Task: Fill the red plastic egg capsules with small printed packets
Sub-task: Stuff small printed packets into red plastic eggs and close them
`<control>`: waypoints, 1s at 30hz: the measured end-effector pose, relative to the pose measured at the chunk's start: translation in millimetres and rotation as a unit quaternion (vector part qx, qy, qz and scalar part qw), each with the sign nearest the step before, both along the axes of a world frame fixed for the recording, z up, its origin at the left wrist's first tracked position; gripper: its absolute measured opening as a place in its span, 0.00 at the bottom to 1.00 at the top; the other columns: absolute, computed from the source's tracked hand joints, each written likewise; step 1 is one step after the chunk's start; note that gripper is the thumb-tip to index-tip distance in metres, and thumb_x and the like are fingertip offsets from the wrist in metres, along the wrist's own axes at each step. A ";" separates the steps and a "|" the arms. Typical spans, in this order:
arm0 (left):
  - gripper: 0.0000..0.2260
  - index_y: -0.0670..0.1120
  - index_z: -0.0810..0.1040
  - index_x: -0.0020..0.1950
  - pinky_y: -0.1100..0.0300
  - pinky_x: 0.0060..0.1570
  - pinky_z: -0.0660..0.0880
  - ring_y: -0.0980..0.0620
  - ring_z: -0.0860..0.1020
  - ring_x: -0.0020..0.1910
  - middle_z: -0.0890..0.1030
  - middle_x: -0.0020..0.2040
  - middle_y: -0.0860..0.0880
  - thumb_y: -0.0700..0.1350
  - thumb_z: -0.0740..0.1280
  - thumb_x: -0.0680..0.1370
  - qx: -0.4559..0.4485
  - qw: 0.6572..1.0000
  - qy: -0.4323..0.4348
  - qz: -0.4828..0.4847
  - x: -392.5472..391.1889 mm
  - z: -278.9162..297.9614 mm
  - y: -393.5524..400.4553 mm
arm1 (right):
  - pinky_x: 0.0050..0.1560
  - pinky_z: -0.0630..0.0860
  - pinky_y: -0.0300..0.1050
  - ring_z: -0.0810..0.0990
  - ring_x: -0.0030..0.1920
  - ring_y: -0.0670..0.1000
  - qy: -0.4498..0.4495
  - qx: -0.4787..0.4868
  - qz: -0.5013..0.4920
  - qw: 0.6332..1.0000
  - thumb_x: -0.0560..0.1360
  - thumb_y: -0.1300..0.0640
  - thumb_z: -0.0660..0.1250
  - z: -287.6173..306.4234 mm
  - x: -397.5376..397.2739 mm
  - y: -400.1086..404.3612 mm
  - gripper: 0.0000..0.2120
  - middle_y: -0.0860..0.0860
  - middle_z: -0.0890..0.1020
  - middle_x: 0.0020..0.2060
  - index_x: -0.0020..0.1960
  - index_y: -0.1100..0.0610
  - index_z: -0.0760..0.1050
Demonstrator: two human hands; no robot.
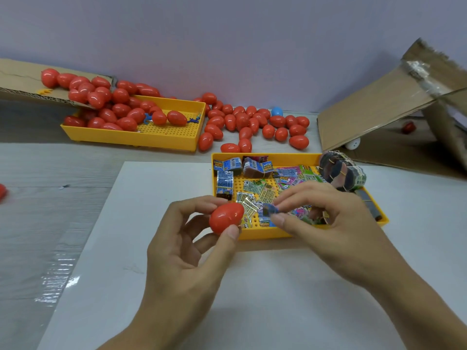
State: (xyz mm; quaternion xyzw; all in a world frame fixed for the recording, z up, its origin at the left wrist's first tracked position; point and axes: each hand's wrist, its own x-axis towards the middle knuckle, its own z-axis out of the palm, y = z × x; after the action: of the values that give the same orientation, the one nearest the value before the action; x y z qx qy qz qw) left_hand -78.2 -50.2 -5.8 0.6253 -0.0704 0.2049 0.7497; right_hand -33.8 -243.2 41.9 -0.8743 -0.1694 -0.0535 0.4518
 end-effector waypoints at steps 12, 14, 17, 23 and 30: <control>0.11 0.47 0.83 0.56 0.55 0.45 0.82 0.43 0.82 0.44 0.78 0.56 0.45 0.42 0.62 0.79 0.079 0.995 -0.029 -0.054 -0.5 4.1 -1.1 | 0.31 0.73 0.37 0.76 0.27 0.45 0.148 0.196 0.062 0.967 0.71 0.52 0.75 8.6 -11.5 11.7 0.04 0.53 0.82 0.29 0.41 0.52 0.86; 0.12 0.46 0.83 0.56 0.55 0.46 0.82 0.44 0.82 0.45 0.77 0.57 0.46 0.42 0.61 0.80 0.086 0.994 -0.025 -0.055 -0.8 4.9 -1.1 | 0.27 0.71 0.40 0.73 0.26 0.49 0.172 0.199 0.080 0.961 0.71 0.53 0.71 7.6 -12.7 12.5 0.07 0.54 0.80 0.27 0.44 0.53 0.86; 0.13 0.48 0.83 0.56 0.54 0.46 0.82 0.45 0.82 0.46 0.77 0.57 0.48 0.44 0.60 0.80 0.085 0.995 -0.020 -0.048 -1.0 6.2 -0.4 | 0.23 0.69 0.38 0.73 0.26 0.51 0.223 0.231 0.102 0.942 0.71 0.53 0.70 8.0 -13.6 13.8 0.09 0.55 0.78 0.26 0.44 0.57 0.86; 0.11 0.50 0.82 0.56 0.52 0.46 0.83 0.44 0.81 0.54 0.76 0.57 0.48 0.54 0.68 0.78 0.074 0.996 -0.017 -0.047 -2.4 9.6 -1.7 | 0.20 0.66 0.35 0.75 0.28 0.46 0.315 0.280 0.131 0.897 0.70 0.56 0.70 10.7 -13.9 13.6 0.13 0.54 0.81 0.31 0.47 0.65 0.84; 0.06 0.45 0.83 0.48 0.62 0.44 0.82 0.51 0.82 0.51 0.77 0.55 0.47 0.44 0.67 0.77 0.083 0.996 -0.042 -0.012 0.7 7.3 -4.2 | 0.22 0.68 0.38 0.75 0.28 0.48 0.255 0.215 0.098 0.938 0.70 0.52 0.70 7.3 -15.1 15.1 0.10 0.54 0.83 0.32 0.48 0.54 0.86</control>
State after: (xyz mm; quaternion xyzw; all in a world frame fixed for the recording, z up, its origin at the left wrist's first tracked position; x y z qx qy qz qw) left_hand -77.5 -54.4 1.5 0.6755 -0.1260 0.2155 0.6938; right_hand -48.9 -228.1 49.1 -0.7197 -0.1178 0.1810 0.6598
